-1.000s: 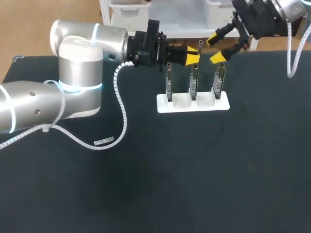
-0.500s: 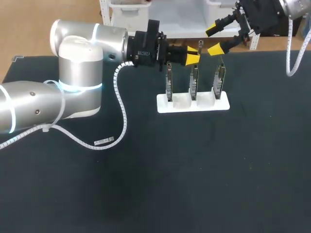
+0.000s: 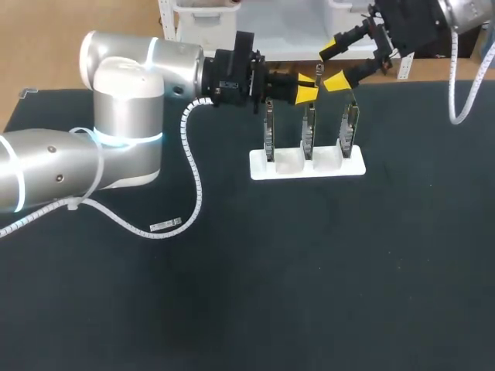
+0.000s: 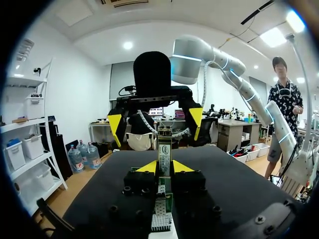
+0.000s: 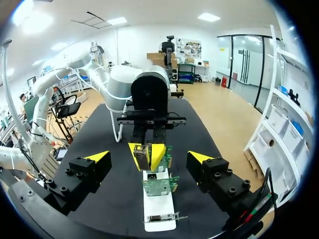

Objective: Pick up the optical module with the left hand, and insert it into the network port with the right hand.

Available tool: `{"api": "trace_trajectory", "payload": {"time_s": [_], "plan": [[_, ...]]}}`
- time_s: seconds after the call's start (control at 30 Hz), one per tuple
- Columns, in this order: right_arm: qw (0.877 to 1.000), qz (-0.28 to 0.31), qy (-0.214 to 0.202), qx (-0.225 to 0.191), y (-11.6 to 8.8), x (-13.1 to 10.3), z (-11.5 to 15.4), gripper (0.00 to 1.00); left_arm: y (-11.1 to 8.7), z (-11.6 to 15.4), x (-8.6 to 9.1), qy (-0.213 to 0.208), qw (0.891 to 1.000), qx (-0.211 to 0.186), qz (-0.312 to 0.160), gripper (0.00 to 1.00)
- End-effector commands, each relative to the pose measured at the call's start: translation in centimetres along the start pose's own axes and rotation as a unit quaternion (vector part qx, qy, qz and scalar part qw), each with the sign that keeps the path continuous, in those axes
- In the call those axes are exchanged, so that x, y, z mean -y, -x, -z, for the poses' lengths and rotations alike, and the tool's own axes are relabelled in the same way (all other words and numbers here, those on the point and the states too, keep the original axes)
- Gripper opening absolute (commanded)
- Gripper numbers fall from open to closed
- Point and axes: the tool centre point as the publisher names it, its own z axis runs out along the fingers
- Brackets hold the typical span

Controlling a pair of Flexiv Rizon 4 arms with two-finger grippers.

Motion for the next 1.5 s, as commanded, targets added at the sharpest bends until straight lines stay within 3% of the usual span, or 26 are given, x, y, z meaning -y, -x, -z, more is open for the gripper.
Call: {"api": "trace_trajectory", "payload": {"time_s": [0.03,0.73,0.77,0.83,1.47,1.5], "plan": [[1.0,0.0,-0.003,0.003,0.28,-0.31,-0.16,1.0,0.0,-0.09,-0.29,-0.003,1.0,-0.001,0.0,0.0],[1.0,0.003,0.007,0.006,1.04,-1.0,-1.07,1.0,0.0,-0.09,-0.29,-0.003,1.0,-0.001,0.0,0.0],[1.0,0.003,0.007,0.006,1.03,-1.0,-1.1,0.8,0.0,-0.09,-0.29,-0.003,1.0,-0.001,0.0,0.0],[1.0,0.003,0.007,0.006,1.02,-1.0,-1.12,0.01,0.0,-0.09,-0.29,-0.003,1.0,-0.001,0.0,0.0],[1.0,0.004,0.001,0.008,0.99,-0.88,-1.01,0.0,0.0,-0.09,-0.29,-0.003,1.0,-0.001,0.0,0.0],[1.0,0.004,0.002,0.008,0.99,-0.87,-1.01,0.0,0.0,-0.09,-0.29,-0.003,1.0,-0.001,0.0,0.39]]}}
